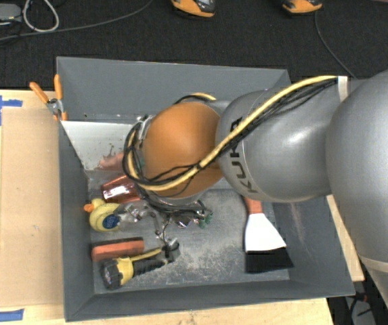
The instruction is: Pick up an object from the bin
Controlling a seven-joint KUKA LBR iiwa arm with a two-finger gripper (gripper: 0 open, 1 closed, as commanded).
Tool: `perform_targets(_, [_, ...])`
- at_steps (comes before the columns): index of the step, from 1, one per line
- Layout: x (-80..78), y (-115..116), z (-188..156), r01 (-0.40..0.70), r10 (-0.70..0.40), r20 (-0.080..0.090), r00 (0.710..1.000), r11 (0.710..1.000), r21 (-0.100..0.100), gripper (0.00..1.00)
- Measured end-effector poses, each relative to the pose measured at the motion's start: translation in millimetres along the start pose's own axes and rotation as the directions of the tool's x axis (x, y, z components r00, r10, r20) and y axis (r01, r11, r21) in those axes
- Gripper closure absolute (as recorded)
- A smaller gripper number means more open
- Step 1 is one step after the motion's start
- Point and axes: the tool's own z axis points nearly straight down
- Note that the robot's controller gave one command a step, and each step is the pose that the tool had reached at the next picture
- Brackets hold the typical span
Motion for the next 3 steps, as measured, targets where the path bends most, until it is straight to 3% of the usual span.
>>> perform_targets(1, [-11.5,-7.8,19.9,0.287,-0.287,0.001,0.958,0.958,-0.002,0.00])
perform_targets(2, [-17.7,-7.7,56.7,0.224,-0.224,-0.001,0.974,0.974,0.000,0.00])
perform_targets(3, [-27.8,-4.5,70.3,0.331,-0.331,-0.004,0.944,0.944,0.001,0.00])
